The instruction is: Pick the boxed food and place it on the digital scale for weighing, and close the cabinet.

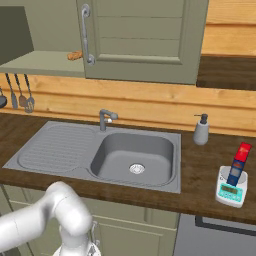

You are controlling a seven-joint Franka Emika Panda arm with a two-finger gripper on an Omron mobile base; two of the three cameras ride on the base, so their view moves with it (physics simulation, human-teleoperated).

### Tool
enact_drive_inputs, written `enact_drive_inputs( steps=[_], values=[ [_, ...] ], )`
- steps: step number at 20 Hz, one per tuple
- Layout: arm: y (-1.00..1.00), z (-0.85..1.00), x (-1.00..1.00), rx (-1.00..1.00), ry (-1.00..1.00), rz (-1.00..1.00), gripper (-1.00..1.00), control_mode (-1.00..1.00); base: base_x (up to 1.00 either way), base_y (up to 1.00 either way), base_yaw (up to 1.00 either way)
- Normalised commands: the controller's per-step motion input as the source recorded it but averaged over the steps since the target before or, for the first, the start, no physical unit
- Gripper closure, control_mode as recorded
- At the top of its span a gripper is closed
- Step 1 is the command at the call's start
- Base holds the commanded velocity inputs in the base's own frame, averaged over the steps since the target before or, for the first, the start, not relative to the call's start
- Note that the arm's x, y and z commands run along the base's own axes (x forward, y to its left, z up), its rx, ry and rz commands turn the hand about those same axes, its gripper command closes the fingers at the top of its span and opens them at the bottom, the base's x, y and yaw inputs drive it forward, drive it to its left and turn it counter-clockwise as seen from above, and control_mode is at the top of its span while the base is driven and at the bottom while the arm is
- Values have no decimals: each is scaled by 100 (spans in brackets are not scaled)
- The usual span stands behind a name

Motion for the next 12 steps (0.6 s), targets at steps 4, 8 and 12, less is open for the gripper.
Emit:
enact_drive_inputs(
  steps=[4,8,12],
  values=[
    [-90,45,-32,39,-10,0,-100,-100,0,0,0],
    [-100,47,-36,39,-11,0,-100,-100,0,0,0],
    [-100,52,-29,29,2,0,-100,-100,0,0,0]
  ],
)
